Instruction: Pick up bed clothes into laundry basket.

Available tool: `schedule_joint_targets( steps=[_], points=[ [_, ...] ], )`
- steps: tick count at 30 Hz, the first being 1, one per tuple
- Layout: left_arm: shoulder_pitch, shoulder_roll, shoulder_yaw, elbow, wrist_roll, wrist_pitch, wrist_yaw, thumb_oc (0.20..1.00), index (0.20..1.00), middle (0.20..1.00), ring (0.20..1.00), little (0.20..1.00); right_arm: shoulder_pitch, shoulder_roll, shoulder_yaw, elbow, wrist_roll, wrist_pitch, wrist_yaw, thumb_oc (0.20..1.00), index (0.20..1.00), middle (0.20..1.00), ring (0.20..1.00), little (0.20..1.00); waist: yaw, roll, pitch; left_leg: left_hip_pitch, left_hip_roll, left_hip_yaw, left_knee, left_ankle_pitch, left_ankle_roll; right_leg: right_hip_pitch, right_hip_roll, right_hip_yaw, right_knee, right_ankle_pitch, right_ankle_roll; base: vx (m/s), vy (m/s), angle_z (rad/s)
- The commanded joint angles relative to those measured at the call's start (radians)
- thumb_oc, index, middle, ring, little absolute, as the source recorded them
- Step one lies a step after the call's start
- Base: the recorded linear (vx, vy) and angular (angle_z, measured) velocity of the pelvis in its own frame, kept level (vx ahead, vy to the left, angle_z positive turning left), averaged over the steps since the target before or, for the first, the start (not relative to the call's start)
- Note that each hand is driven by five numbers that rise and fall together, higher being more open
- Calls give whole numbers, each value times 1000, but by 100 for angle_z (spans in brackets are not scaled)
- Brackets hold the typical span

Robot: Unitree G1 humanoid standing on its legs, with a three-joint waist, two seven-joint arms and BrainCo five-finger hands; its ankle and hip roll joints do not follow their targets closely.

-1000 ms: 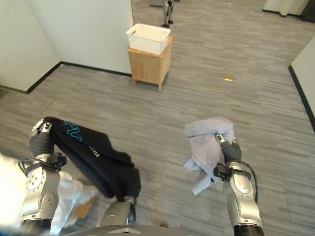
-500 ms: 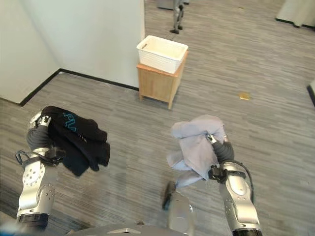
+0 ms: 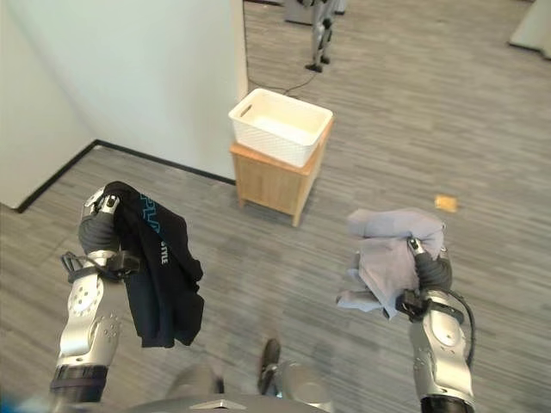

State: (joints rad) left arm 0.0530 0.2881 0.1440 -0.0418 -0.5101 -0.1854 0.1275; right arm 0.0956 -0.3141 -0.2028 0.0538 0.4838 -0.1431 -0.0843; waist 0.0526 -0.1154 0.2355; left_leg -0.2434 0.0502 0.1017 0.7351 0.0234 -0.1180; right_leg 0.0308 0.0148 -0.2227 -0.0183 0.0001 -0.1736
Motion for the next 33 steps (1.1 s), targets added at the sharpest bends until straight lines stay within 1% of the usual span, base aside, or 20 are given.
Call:
schedule_joint_targets(
  steps=[1,3,5,7,9,11,13,15,16,17,18,19,20,22,24,25,26,27,29,33],
  points=[
    [-12,39,38,-87,-53,-64,-2,200,200,200,200,200,-5,-78,-4,-103,19,-70,-13,200,200,200,200,200,9,42,-24,27,27,1,-312,73,21,143,-49,-24,-65,-39,215,622,45,-83],
    [-9,36,30,-86,-50,-63,-13,200,200,200,200,200,5,-83,-1,-90,-8,-61,-7,200,200,200,200,200,30,65,-44,6,-3,-28,-554,106,16,208,-32,13,-69,-83,223,607,60,-56],
    [2,34,35,-87,-44,-66,-15,200,200,200,200,200,6,-87,-4,-85,-13,-60,-4,200,200,200,200,200,40,71,-50,26,-12,-41,-659,158,-5,235,-34,28,-69,-96,227,370,38,-44],
    [6,33,39,-88,-37,-66,-13,200,200,200,200,200,5,-88,-3,-86,-16,-62,-4,200,200,200,200,200,44,75,-55,21,-10,-30,-721,190,-16,252,-33,34,-69,-111,230,381,46,-28],
    [9,38,48,-81,-31,-64,-7,200,200,200,200,200,-5,-97,2,-89,-25,-54,-2,200,200,200,200,200,48,80,-66,16,-1,32,-751,216,-20,287,-32,47,-69,-125,231,529,101,-8],
    [29,37,61,-75,-23,-66,-5,200,200,200,200,200,-35,-97,26,-89,-36,-47,6,200,200,200,200,200,70,76,-104,37,-16,55,-708,187,16,334,-55,43,-69,-158,249,605,148,-11],
    [35,40,75,-87,-13,-64,7,200,200,200,200,200,-58,-81,46,-83,-40,-49,8,200,200,200,200,200,90,38,-120,46,-47,78,-649,116,61,324,-130,25,50,-117,290,473,134,-38],
    [43,42,80,-102,-15,-61,9,200,200,200,200,200,-86,-73,79,-78,-64,-40,12,200,200,200,200,200,120,22,-114,94,-76,95,-631,51,115,223,-206,35,341,52,346,324,139,-45],
    [42,42,80,-102,-15,-60,9,200,200,200,200,200,-87,-73,79,-78,-64,-40,12,200,200,200,200,200,123,24,-116,90,-73,99,-633,54,116,215,-205,41,345,54,346,201,141,-41],
    [43,47,82,-105,-20,-60,9,200,200,200,200,200,-92,-71,82,-80,-68,-34,17,200,200,200,200,200,118,32,-104,135,-78,88,-653,45,138,137,-214,65,493,144,358,300,187,-22],
    [45,60,77,-106,-9,-59,12,200,200,200,200,200,-93,-64,85,-74,-70,-35,10,200,200,200,200,200,94,61,-84,201,-75,50,-679,20,158,38,-206,67,623,149,335,461,190,16],
    [39,76,75,-102,-3,-57,16,200,200,200,200,200,-87,-61,82,-73,-73,-30,9,200,200,200,200,200,73,75,-75,243,-76,15,-697,10,162,-26,-201,82,652,103,321,344,102,61],
    [38,76,76,-101,-3,-57,16,200,200,200,200,200,-88,-61,82,-73,-73,-30,9,200,200,200,200,200,72,76,-75,242,-74,14,-700,14,161,-30,-200,80,654,104,319,273,-23,81],
    [12,97,66,-106,-16,-59,-5,200,200,200,200,200,-82,-79,53,-81,-80,-27,9,200,200,200,200,200,28,89,-64,318,-75,-78,-737,-10,143,-116,-183,107,469,10,288,438,-189,124],
    [-8,106,58,-94,-23,-64,-8,200,200,200,200,200,-89,-107,0,-98,-86,-42,-19,200,200,200,200,200,-6,81,-63,336,-80,-168,-739,-31,125,-118,-144,221,193,11,296,395,-221,149],
    [-9,106,58,-93,-24,-64,-8,200,200,200,200,200,-89,-107,-1,-98,-86,-42,-19,200,200,200,200,200,-9,83,-63,336,-78,-171,-738,-29,124,-110,-143,216,176,22,296,382,-235,146],
    [-32,120,39,-92,1,-59,12,200,200,200,200,200,-96,-152,-58,-121,-94,-63,-52,200,200,200,200,200,-24,57,-59,347,-85,-232,-726,-64,109,-91,-114,334,106,14,315,282,-258,145],
    [-26,117,32,-90,-9,-57,-5,200,200,200,200,200,-108,-161,-61,-124,-91,-58,-41,200,200,200,200,200,-9,43,-66,344,-84,-234,-727,-65,103,-81,-144,278,78,44,328,337,-301,173],
    [-13,103,29,-89,-13,-55,-21,200,200,200,200,200,-106,-171,-59,-124,-71,-52,-27,200,200,200,200,200,-1,43,-79,333,-83,-248,-722,-67,104,-49,-151,271,40,46,332,188,-170,157],
    [55,65,22,-97,-63,-47,-68,200,200,200,200,200,-198,-363,-42,-53,-45,-50,17,200,200,200,200,200,45,22,-114,318,-72,-298,-722,-48,78,6,-132,213,-25,54,314,194,-173,53]
  ],
)
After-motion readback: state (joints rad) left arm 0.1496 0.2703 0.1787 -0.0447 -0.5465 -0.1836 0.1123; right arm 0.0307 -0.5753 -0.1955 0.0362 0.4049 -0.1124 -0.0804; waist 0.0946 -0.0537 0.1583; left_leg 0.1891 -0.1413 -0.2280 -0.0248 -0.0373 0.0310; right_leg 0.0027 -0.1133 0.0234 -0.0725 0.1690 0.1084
